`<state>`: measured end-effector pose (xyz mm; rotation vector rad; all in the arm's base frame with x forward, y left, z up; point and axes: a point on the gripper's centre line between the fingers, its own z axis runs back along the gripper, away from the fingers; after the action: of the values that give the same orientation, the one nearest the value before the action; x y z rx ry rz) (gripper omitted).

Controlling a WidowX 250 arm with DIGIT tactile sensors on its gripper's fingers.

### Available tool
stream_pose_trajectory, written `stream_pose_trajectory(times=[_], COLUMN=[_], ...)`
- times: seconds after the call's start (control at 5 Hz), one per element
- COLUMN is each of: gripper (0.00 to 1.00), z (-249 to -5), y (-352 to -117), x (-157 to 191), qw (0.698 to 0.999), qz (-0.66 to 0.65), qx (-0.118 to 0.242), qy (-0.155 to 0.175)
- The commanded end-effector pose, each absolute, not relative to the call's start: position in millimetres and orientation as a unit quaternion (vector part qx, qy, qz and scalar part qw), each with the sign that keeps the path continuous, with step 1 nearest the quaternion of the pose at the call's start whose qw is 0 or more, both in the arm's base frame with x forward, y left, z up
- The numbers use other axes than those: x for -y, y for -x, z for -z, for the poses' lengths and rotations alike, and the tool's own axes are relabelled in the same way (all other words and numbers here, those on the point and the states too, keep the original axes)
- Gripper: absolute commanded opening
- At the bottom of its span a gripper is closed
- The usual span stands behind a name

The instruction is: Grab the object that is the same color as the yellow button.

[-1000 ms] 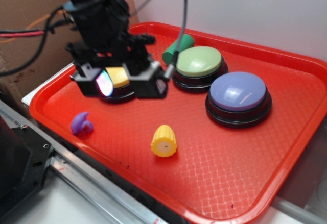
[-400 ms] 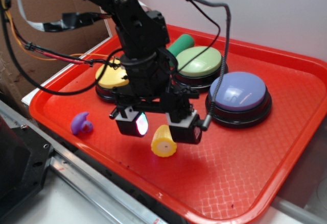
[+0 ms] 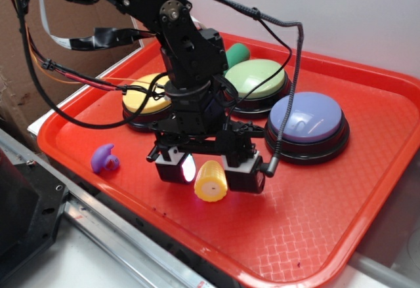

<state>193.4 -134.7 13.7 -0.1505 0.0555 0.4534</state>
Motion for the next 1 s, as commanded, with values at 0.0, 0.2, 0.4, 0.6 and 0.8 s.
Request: stream_pose_trajectory(times=[0.0,0.2,0.4,0.6,0.8], gripper=[0.0,0.0,0.0,0.0,0.0], z=[-35,-61,-91,-132,-162], y=[-202,-201,-202,-197,-191], x=[131,118,102,85,71], qw=[0.971,0.975,0.986,0.992,0.993], qz=[-0.231,-0.218,-0.145,-0.114,-0.097], qx=[-0.016,-0.008,0.006,0.001,0.006], qy=[0.068,0.05,0.081,0.063,0.062])
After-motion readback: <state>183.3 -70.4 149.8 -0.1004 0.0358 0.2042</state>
